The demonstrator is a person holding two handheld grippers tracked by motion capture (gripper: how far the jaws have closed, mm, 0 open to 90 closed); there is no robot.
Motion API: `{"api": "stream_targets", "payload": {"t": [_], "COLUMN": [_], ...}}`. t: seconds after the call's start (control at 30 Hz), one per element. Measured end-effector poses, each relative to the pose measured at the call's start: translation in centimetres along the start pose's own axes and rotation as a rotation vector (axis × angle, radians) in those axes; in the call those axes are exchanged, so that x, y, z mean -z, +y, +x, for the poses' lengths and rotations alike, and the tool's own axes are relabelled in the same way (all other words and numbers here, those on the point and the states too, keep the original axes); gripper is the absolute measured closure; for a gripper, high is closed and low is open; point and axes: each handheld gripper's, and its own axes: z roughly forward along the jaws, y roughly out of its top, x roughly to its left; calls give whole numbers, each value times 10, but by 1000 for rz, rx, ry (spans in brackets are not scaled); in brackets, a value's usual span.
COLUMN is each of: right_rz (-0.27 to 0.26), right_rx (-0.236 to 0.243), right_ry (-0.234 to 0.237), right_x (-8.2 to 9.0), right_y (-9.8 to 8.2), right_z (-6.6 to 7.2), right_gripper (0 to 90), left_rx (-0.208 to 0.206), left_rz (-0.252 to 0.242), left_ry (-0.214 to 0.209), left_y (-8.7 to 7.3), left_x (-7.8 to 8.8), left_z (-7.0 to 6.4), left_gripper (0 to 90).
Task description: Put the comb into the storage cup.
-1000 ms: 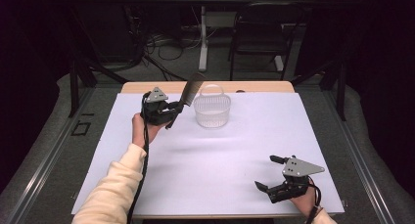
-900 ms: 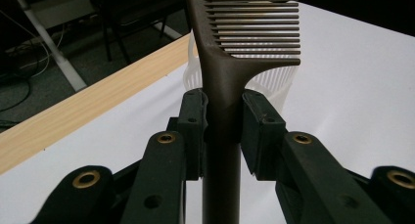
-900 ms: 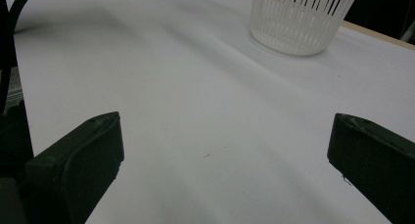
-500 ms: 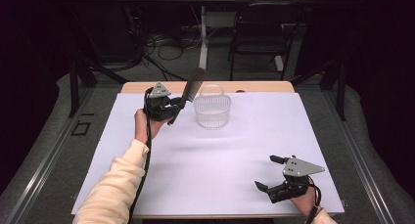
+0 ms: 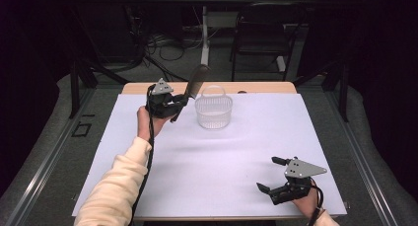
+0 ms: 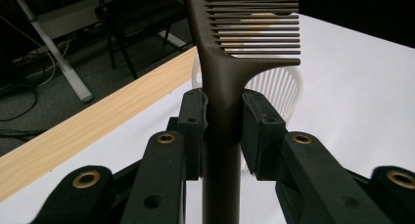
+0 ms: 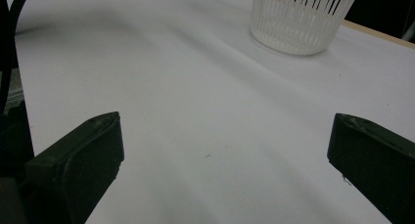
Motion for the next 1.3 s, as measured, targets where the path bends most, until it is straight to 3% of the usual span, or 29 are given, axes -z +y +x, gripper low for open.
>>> {"api": "stream_targets", "payload": {"t": [1.3], "right_rz": [3], "right_rx": [5], "right_ry": [-1], "right_x": [0], "right_y": [0], "right_z": [0], "right_gripper": [0], "left_rx": [-26], "left_rz": [-9], "left_ry": [0], "left_y": [25], "left_x": [-12], "left_z": [-2], "left_gripper": [723]}}
